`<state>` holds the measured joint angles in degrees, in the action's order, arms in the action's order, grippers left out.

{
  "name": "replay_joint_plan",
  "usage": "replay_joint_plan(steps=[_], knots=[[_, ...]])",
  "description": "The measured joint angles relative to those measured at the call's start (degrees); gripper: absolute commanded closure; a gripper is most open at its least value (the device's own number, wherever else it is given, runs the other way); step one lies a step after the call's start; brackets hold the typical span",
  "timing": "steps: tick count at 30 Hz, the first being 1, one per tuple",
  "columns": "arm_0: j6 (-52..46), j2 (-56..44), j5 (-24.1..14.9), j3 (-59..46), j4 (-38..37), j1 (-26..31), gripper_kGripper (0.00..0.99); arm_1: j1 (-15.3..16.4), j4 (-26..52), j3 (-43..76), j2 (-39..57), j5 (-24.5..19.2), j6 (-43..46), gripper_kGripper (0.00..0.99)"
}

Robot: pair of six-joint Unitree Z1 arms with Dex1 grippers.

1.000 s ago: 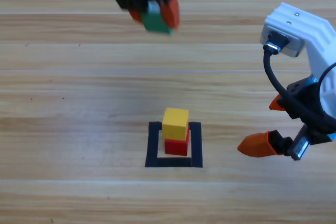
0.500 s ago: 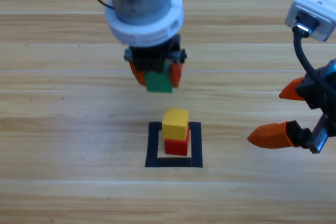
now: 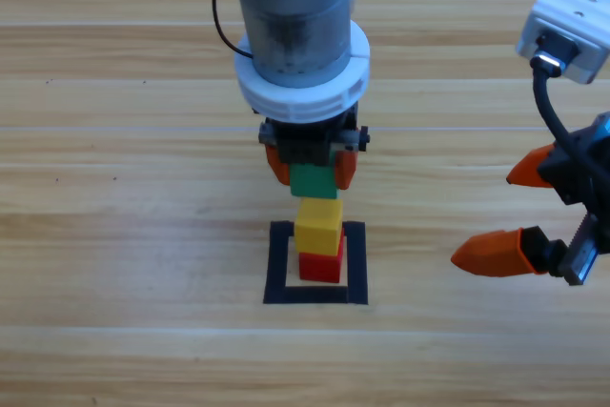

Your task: Stack the blocks in the rectangular block: red at the bottom, yellow in the middle, green on top

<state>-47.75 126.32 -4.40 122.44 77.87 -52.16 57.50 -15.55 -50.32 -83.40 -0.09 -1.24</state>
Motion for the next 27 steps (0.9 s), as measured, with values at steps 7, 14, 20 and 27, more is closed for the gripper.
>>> replay_joint_plan(steps=[7, 14, 20, 27], knots=[[0.0, 0.7, -0.9, 0.2, 0.0, -0.7, 0.990, 0.0, 0.0, 0.2, 0.0, 0.0, 0.2, 0.000], [0.0, 1.0, -1.3, 0.2, 0.0, -0.9, 0.990, 0.0, 0.0, 0.2, 0.0, 0.0, 0.3, 0.000], [0.0, 1.1, -1.5, 0.2, 0.0, -0.9, 0.990, 0.0, 0.0, 0.2, 0.0, 0.5, 0.3, 0.000], [0.0, 2.3, -1.6, -0.3, 0.0, -0.9, 0.990, 0.0, 0.0, 0.2, 0.0, 1.3, 0.3, 0.000]])
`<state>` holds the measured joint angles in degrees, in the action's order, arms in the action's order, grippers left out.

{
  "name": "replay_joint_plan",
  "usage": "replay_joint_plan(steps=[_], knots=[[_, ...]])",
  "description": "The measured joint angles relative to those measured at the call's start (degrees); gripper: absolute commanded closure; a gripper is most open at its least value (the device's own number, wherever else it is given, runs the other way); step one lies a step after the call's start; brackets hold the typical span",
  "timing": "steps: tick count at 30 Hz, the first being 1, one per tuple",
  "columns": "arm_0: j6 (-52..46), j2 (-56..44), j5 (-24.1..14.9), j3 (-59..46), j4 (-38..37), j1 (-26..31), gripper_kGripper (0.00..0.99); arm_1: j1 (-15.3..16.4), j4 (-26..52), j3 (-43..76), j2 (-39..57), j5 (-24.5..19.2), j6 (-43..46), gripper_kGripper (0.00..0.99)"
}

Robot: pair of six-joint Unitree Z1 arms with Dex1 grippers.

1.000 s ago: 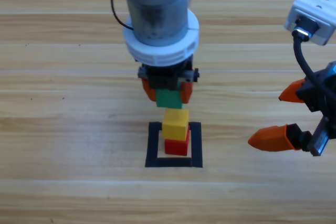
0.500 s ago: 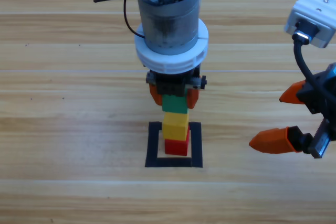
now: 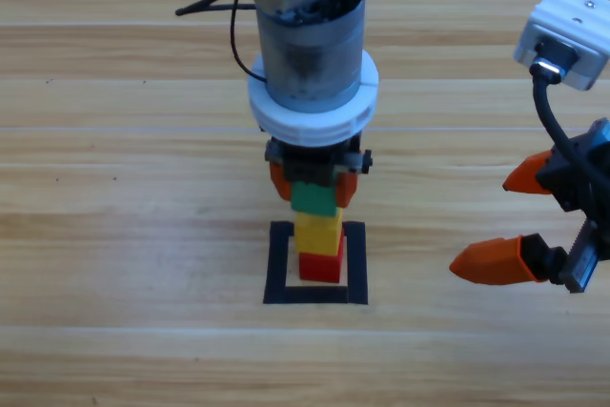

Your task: Stack the blocks in the rectangular block: red at the bottom, yellow in the middle, green on top

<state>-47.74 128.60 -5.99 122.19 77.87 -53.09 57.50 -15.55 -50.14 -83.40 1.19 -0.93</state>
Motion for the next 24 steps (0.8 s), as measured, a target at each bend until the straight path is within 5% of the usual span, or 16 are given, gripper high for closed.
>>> replay_joint_plan(steps=[24], knots=[[0.2, 0.0, -0.5, -0.2, -0.5, 0.0, 0.990, 0.0, 0.0, 0.0, 0.0, 0.3, 0.0, 0.000]])
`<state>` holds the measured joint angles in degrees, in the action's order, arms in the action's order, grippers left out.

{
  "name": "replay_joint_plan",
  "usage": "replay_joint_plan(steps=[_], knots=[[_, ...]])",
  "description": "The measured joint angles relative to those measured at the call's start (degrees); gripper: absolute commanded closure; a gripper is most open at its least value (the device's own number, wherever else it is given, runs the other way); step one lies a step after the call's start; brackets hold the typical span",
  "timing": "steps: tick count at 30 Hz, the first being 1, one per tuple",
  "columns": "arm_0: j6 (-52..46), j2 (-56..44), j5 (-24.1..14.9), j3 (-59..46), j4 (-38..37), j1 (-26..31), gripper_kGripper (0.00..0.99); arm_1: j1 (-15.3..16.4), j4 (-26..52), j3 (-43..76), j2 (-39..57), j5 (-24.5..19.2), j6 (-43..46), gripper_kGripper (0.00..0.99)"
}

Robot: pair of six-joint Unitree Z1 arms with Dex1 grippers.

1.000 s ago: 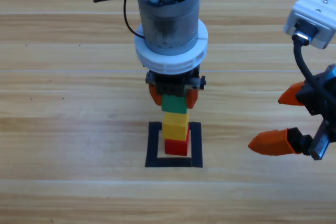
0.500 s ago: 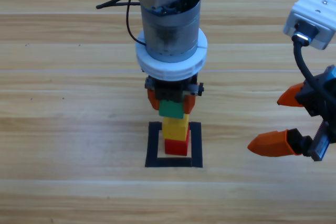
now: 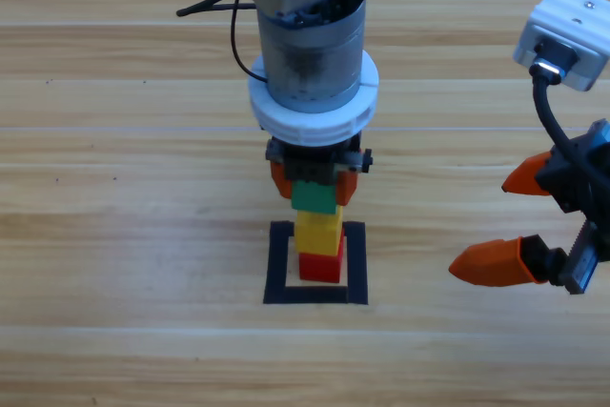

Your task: Stack the blocks in the rectangular block: red at the bottom, yellow in the middle, green on top

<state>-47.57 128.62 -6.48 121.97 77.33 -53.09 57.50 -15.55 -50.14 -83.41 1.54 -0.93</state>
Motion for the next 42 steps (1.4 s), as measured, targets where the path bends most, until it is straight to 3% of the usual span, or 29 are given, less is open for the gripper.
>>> replay_joint_plan(steps=[42], knots=[[-0.7, 1.4, -0.5, -2.2, -2.1, 0.0, 0.990, 0.0, 0.0, 0.0, 0.0, 0.4, 0.0, 0.000]])
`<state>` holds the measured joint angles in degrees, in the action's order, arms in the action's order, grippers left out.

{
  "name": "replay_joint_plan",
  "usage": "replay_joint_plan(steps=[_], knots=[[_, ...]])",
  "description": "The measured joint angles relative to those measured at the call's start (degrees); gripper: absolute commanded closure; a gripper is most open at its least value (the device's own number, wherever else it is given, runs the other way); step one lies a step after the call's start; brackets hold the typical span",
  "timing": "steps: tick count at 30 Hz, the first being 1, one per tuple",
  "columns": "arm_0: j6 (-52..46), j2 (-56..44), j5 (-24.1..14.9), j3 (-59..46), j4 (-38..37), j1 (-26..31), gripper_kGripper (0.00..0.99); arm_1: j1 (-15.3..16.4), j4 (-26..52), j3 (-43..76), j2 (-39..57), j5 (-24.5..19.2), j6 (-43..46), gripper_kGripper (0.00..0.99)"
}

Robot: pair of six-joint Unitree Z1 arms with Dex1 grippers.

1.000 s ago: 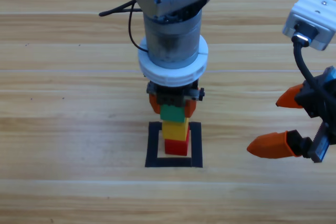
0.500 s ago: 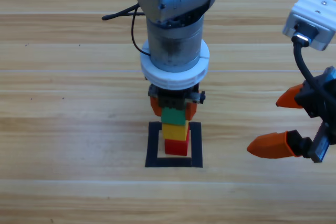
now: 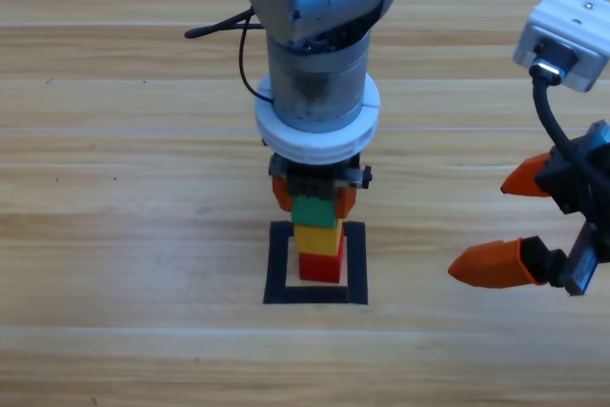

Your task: Stack the blocks in the rectangular block: red at the bottom, yellow in the middle, green on top

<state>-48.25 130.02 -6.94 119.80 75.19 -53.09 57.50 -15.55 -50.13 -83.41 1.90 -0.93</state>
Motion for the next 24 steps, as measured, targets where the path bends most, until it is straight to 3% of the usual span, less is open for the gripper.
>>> replay_joint_plan(steps=[6, 9, 20, 24], knots=[[0.0, 0.0, 0.0, 0.0, 0.0, 0.0, 0.984, 0.0, 0.0, 0.0, 0.0, 0.0, 0.0, 0.000], [0.0, 0.0, 0.0, 0.0, 0.0, 0.0, 0.926, 0.0, 0.0, 0.0, 0.0, 0.0, 0.0, 0.000], [-0.6, 0.0, -0.2, 0.0, 0.0, 0.0, 0.421, 0.0, 0.0, 0.0, 0.0, 0.0, 0.0, 0.000], [-0.9, -0.2, -0.5, -0.4, 0.0, -0.2, 0.314, 0.0, 0.0, 0.0, 0.0, 0.0, 0.0, 0.000]])
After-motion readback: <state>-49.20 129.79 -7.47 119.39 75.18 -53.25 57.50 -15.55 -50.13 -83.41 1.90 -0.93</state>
